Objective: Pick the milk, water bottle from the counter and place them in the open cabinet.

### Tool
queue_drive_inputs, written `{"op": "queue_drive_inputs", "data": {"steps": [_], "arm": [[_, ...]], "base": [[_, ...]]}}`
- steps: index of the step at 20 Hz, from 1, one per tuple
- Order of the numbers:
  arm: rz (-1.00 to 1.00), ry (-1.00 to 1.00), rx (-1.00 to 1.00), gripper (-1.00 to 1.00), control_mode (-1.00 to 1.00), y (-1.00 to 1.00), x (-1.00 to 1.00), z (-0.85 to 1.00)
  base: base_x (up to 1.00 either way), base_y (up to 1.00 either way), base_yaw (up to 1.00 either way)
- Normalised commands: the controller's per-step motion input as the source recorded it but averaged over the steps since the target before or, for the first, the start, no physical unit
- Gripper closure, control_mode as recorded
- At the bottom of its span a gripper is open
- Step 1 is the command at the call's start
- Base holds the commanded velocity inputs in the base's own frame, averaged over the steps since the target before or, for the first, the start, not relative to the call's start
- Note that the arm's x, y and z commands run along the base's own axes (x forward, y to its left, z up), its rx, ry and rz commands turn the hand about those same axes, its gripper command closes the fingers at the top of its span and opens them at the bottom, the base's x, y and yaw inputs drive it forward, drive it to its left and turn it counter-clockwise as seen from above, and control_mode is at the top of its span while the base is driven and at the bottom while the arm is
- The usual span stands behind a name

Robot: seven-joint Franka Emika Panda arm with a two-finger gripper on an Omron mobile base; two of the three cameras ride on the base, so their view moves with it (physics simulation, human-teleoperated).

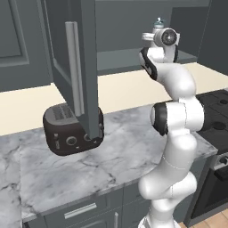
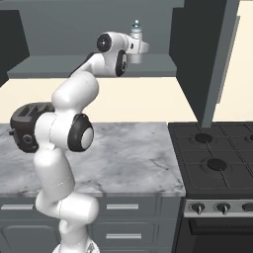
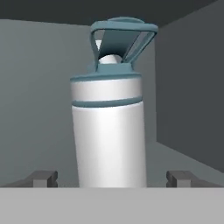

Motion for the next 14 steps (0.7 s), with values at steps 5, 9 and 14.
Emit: {"op": "queue_drive_inputs", "data": {"steps": [5,9,14], "arm": [[-0.01,0.0,0.0,-1.0,-1.0,0.15,-0.44,0.16],[-0.03,0.03,0.07,-1.0,-1.0,0.02,-0.8,0.22],[-0.04,0.1,0.12,-1.0,-1.0,0.0,-0.92,0.22]], "base": [[0.0,0.0,0.0],[0.0,0.0,0.0],[0.0,0.0,0.0]]}}
